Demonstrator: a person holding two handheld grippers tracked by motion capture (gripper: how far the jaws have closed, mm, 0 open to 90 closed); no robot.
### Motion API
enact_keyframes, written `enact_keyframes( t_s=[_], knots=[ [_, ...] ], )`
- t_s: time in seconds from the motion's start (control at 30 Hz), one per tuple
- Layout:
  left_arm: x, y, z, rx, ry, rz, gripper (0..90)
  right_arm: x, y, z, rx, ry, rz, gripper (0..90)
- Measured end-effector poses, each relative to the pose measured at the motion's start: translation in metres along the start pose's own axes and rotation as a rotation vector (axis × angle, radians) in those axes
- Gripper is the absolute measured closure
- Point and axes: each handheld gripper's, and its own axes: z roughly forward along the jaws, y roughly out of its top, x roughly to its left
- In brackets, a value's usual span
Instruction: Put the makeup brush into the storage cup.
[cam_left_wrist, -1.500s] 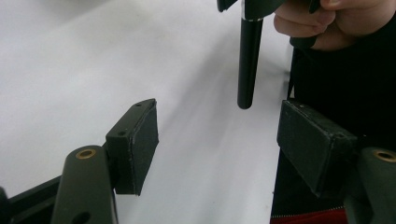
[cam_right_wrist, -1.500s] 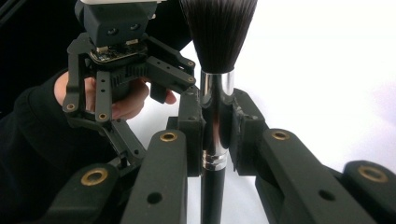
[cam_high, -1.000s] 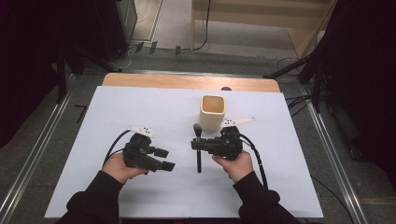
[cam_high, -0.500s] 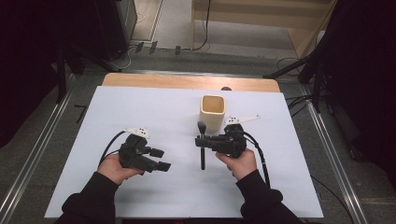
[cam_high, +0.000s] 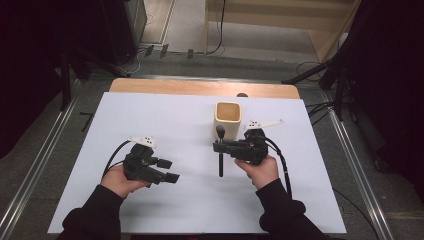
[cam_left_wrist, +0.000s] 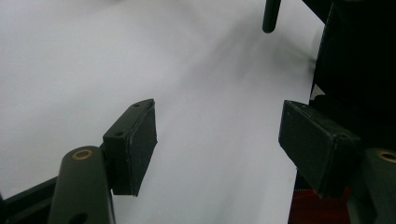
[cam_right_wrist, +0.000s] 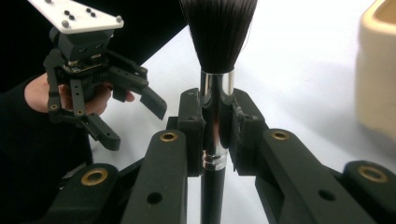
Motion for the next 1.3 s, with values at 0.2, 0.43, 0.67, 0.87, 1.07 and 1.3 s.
enact_keyframes(
  t_s=[0.2, 0.43, 0.67, 0.87, 1.07, 1.3],
  knots=[
    [0.003, -0.001, -0.002, -0.003, -0.005, -0.004, 28.5, -0.004, 0.006, -0.009, -0.023, -0.021, 0.007, 78.5],
    [0.006, -0.002, -0.003, 0.0, 0.0, -0.009, 28.5, -0.012, 0.012, -0.017, -0.04, -0.041, 0.017, 78.5],
    [0.008, -0.01, -0.012, -0.018, 0.019, -0.002, 28.7, -0.013, 0.019, -0.021, -0.057, -0.05, 0.016, 78.5],
    [0.01, -0.018, -0.021, -0.021, 0.05, 0.007, 28.5, -0.013, 0.022, -0.021, -0.052, -0.063, 0.01, 78.5],
    [0.011, -0.025, -0.028, -0.037, 0.075, 0.019, 28.3, -0.013, 0.025, -0.024, -0.061, -0.072, 0.008, 78.5],
    [0.011, -0.03, -0.027, -0.026, 0.084, 0.018, 28.6, -0.016, 0.032, -0.028, -0.068, -0.089, 0.006, 78.5]
  ],
)
